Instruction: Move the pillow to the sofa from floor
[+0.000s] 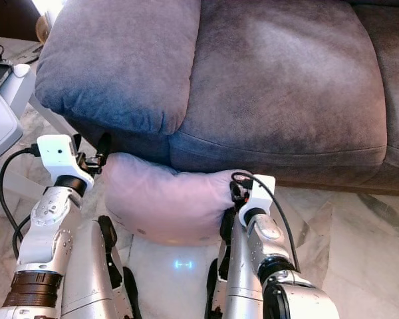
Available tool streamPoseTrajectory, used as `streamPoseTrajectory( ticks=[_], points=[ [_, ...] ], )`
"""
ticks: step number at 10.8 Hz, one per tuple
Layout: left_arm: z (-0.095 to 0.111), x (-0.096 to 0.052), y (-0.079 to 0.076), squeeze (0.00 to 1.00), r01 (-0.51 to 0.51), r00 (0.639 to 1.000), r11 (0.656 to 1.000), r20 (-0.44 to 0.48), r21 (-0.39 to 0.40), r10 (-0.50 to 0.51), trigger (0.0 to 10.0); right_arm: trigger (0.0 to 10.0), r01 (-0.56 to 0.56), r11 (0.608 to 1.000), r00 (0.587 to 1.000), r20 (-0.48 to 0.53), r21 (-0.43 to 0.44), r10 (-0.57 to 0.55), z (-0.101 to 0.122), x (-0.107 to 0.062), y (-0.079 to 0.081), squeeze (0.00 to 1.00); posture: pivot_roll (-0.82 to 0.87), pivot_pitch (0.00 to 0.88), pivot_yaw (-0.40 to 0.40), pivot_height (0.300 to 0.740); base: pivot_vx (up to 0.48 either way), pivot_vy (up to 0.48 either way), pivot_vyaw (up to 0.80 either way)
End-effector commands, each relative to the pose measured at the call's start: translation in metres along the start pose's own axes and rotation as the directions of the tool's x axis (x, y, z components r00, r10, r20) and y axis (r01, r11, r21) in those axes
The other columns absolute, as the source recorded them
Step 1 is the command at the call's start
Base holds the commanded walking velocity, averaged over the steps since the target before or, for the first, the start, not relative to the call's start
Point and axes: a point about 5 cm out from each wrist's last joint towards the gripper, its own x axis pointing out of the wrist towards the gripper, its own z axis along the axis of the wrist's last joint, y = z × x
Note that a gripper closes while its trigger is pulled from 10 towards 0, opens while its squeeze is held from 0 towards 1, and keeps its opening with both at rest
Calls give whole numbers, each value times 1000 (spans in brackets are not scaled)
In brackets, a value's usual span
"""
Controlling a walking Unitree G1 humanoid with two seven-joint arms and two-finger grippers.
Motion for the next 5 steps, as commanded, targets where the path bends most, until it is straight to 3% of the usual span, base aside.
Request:
streamPoseTrajectory(
  ticks=[1,5],
  points=[
    [1,1,1,0,0,1000,1000,0,-2,0,10000,0,4,1000,1000,-31,-2,-4,-9,-3,-1,0,178,311,-61,473,0,0,0],
    [-2,10,11,0,-66,998,998,-23,-8,66,10000,0,-4,1000,1000,-19,-3,4,-4,-1,0,0,167,277,-69,473,0,0,0]
  ],
)
